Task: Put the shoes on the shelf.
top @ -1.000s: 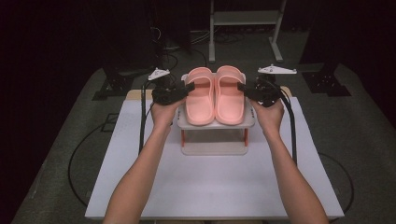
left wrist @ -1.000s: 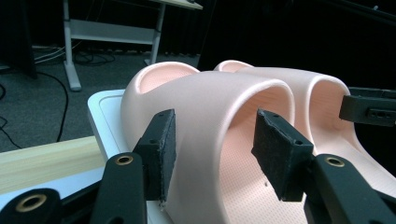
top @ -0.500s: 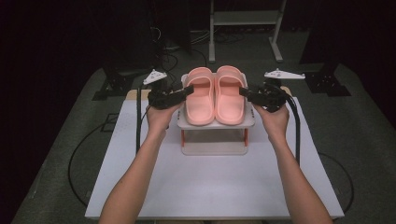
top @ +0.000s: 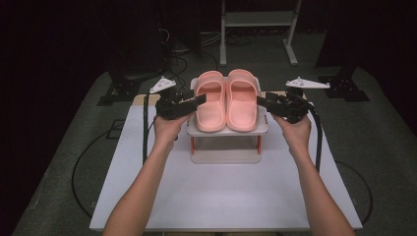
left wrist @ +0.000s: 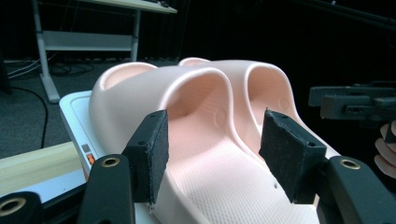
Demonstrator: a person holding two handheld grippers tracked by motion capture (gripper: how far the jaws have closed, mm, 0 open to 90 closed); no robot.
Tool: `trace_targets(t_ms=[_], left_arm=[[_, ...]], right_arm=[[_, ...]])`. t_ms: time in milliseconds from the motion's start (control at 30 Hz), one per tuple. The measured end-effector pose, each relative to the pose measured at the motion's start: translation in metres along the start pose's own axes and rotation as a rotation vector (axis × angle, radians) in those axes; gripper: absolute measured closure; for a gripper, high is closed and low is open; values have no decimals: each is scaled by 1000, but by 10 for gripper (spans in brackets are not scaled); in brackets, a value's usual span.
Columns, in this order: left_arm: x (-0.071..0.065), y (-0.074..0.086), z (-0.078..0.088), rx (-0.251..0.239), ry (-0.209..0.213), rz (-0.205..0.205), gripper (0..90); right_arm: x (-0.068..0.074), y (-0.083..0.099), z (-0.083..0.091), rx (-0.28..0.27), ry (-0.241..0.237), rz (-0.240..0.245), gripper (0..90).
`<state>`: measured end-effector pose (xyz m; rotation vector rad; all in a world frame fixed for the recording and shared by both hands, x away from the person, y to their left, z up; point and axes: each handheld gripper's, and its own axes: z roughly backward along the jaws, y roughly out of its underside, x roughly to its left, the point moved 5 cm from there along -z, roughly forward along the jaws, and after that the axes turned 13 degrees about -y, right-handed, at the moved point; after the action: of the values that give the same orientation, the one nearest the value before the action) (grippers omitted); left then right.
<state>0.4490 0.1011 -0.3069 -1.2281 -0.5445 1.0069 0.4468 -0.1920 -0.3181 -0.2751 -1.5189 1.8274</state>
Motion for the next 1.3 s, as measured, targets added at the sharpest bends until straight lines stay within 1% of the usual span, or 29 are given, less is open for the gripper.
trace_targets(t_ms=[67, 167, 233, 400, 500, 633, 700, 867, 933, 1067, 1133, 1300], left_arm=[[0, 3, 3, -1, 5, 4, 418], [0, 4, 4, -4, 7, 9, 418], [1, 5, 7, -1, 9, 5, 415], [0, 6, 10, -2, 12, 4, 407], [-3, 6, 15, -7, 21, -6, 404], [-4, 9, 18, -10, 33, -7, 397], [-4, 10, 20, -10, 35, -8, 395], [-4, 13, 23, -12, 39, -4, 387], [-3, 15, 25, -9, 41, -9, 382], [-2, 18, 29, -9, 47, -8, 375], [-2, 20, 31, -9, 51, 1, 374], [0, 25, 36, -8, 56, 2, 365]], right_arm=[[0, 1, 3, 13, 0, 0, 516], [1, 1, 5, 11, -3, 2, 515], [2, 2, 8, 8, -3, 10, 516], [2, 5, 12, 9, -8, 2, 515], [1, 9, 15, 8, -9, 1, 514], [1, 11, 19, 16, -10, 0, 511], [1, 12, 21, 9, -12, 1, 511], [2, 15, 22, 10, -17, -3, 507], [3, 18, 22, 8, -24, -6, 505], [2, 23, 23, 19, -29, -11, 499], [3, 25, 23, 14, -30, -13, 499], [4, 29, 25, 16, -37, -16, 496]])
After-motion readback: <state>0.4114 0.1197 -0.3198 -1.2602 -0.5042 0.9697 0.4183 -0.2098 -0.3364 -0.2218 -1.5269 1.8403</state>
